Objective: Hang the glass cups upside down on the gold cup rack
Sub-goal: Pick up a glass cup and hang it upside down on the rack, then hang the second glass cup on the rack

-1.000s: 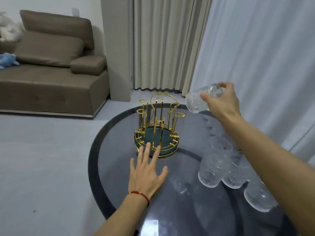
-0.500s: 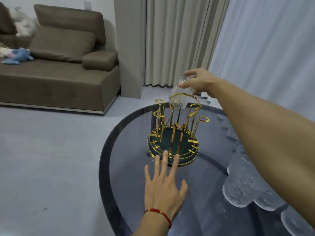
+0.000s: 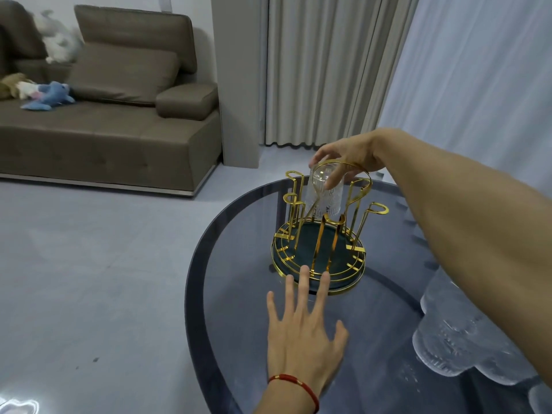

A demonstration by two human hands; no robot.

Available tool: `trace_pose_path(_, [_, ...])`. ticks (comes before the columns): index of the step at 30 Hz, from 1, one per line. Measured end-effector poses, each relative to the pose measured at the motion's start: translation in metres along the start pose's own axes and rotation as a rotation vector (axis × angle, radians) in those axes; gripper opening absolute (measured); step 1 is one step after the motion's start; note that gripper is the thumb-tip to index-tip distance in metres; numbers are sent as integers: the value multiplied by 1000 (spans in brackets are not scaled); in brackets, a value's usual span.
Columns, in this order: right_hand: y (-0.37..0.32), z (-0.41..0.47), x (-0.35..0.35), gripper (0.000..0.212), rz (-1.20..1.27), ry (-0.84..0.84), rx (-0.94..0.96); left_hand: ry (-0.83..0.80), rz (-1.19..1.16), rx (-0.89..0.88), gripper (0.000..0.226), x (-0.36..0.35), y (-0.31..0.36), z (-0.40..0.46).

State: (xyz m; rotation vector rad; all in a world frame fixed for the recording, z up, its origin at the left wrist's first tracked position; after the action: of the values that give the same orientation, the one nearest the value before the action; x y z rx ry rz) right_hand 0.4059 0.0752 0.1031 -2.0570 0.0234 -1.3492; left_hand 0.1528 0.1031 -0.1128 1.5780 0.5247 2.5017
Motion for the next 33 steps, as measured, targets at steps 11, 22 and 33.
trace_pose_path(11, [14,-40,17,42,195,276,31,13,16,-7,76,0,1,0])
trace_pose_path(22, [92,-254,-38,21,-192,869,-24,-42,65,4,76,10,7,-1])
trace_pose_path(33, [139,-295,-141,69,-553,885,-247,57,-20,-73,78,54,67,-18])
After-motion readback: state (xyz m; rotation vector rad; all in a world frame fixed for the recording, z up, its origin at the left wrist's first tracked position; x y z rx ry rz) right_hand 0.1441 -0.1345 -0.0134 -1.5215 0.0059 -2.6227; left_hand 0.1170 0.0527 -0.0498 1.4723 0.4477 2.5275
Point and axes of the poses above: each hand's wrist, its own z-axis towards the middle knuckle, its own x-axis out of the back of the hand, y = z × x, the point moved 5 cm from there along z, towards the middle knuckle, and after that the axes turned 10 degrees about y, right-handed, at the moved point
